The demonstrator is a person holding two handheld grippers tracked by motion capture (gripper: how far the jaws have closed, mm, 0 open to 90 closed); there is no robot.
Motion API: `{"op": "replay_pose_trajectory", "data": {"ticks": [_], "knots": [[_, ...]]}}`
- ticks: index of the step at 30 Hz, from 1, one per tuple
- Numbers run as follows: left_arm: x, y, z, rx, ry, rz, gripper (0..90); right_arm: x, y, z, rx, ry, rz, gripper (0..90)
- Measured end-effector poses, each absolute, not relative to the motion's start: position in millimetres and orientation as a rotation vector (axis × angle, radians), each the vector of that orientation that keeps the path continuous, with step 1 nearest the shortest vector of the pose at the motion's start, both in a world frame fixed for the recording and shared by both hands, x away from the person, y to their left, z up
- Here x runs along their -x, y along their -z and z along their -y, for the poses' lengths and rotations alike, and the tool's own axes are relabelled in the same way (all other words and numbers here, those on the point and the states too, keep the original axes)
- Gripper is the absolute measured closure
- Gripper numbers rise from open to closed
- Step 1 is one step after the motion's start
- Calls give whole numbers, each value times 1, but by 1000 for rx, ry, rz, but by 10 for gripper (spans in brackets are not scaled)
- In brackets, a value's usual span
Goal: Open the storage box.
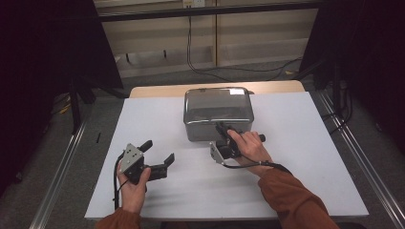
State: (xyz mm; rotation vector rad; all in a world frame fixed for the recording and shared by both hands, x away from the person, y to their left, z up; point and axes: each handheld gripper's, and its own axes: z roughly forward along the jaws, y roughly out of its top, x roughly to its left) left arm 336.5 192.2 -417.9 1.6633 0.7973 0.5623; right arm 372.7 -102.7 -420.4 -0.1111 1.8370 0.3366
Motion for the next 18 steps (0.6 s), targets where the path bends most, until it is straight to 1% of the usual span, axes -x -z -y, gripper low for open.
{"op": "replay_pose_trajectory", "data": {"ticks": [6,13,18], "knots": [[-348,415,-186,-1684,-576,-798,37,-374,411,104,107,-342,-1821,803],[-371,415,-180,-1646,-565,-831,25,-374,409,104,101,-356,-1808,804],[-384,410,-174,-1616,-573,-806,26,-375,408,105,100,-364,-1801,806]]}}
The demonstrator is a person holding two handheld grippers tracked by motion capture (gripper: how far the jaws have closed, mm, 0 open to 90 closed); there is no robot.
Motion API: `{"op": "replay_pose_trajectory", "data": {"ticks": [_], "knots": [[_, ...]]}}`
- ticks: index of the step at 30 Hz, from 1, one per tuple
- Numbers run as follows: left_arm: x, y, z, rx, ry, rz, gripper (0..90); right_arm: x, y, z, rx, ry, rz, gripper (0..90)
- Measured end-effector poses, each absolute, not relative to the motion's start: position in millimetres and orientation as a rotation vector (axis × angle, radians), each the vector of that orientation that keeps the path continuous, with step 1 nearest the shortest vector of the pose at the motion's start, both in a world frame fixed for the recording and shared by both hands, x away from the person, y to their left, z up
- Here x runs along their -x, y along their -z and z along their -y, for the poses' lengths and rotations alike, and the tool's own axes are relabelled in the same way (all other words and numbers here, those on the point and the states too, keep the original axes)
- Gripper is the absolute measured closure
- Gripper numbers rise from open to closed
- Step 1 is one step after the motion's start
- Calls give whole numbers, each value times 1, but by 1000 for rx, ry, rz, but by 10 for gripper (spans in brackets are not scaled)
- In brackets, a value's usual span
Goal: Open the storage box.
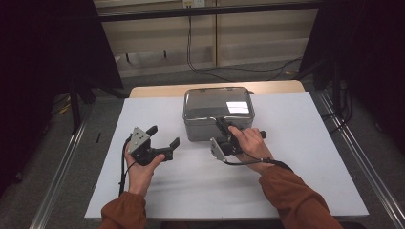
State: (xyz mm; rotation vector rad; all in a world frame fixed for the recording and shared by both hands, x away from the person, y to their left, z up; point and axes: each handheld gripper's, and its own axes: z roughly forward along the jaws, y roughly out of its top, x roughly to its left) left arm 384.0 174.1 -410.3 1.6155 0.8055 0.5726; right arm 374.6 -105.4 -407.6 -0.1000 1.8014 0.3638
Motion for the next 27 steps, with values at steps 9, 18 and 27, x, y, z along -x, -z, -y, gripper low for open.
{"op": "replay_pose_trajectory", "data": {"ticks": [9,18,27], "knots": [[-407,398,-157,-1624,-585,-743,20,-376,403,107,94,-381,-1788,808],[-430,401,-142,-1651,-576,-748,34,-380,395,107,94,-403,-1767,814],[-449,402,-134,-1653,-614,-749,41,-385,382,107,90,-404,-1752,821]]}}
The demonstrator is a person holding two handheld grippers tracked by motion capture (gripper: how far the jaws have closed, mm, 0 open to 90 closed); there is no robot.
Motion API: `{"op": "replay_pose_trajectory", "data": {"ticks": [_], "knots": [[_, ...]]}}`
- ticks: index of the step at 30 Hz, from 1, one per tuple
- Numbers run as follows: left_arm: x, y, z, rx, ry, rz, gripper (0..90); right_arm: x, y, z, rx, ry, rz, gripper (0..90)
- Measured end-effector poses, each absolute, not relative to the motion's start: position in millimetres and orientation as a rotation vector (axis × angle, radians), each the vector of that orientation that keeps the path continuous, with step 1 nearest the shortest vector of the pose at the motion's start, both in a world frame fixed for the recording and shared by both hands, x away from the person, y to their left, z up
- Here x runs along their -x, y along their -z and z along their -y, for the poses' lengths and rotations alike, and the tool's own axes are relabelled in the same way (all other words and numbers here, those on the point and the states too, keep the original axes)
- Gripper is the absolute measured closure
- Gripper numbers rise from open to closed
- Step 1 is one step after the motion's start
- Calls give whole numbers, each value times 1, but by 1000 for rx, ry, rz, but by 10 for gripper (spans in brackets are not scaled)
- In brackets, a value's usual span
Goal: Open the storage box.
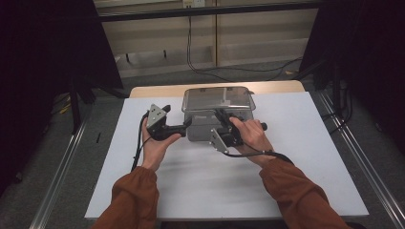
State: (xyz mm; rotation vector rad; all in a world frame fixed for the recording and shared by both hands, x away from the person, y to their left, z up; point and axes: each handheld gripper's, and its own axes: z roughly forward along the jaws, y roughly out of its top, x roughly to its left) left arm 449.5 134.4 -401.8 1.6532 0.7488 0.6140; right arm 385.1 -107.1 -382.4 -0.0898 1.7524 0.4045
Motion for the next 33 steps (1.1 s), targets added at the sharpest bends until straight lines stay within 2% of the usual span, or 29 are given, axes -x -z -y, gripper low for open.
{"op": "replay_pose_trajectory", "data": {"ticks": [5,13,15,33], "knots": [[-458,403,-127,-1646,-605,-734,46,-386,380,108,89,-407,-1746,820],[-465,401,-122,-1637,-665,-725,53,-387,380,107,84,-408,-1745,816],[-467,401,-122,-1632,-669,-712,104,-387,380,107,84,-411,-1744,815],[-473,401,-108,-1649,-692,-591,195,-387,380,106,86,-421,-1746,806]]}}
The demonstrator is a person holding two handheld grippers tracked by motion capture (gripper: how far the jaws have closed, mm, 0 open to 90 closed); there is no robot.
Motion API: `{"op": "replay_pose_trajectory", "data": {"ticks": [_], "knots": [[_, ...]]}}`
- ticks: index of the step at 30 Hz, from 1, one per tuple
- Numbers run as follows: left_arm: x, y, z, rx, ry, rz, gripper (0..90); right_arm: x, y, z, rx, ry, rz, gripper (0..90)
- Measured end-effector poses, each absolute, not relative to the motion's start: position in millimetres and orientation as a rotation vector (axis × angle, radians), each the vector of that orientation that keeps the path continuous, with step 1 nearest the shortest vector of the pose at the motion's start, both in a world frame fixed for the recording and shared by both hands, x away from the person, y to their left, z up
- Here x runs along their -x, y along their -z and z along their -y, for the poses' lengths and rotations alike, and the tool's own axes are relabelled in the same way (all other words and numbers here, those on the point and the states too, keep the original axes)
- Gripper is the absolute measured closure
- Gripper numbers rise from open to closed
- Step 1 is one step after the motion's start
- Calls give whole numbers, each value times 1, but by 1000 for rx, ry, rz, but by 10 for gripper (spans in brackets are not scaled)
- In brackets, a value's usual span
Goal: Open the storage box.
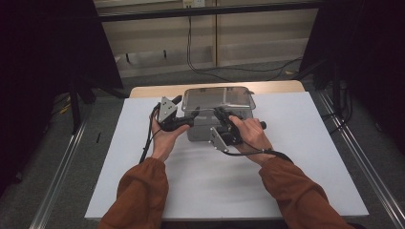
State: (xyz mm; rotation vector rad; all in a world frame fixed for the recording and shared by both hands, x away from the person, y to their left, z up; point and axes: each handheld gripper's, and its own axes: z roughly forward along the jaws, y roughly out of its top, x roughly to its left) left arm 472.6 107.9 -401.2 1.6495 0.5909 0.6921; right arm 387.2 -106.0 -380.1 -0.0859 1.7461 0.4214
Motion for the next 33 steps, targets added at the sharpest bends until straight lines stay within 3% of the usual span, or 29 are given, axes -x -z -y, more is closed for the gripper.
{"op": "replay_pose_trajectory", "data": {"ticks": [6,21,33], "knots": [[-474,400,-107,-1659,-707,-570,323,-388,381,106,87,-422,-1753,801],[-471,397,-105,-1675,-738,-553,366,-391,382,106,48,-472,-1774,738],[-471,396,-106,-1679,-735,-562,368,-402,377,124,-196,-758,-1885,482]]}}
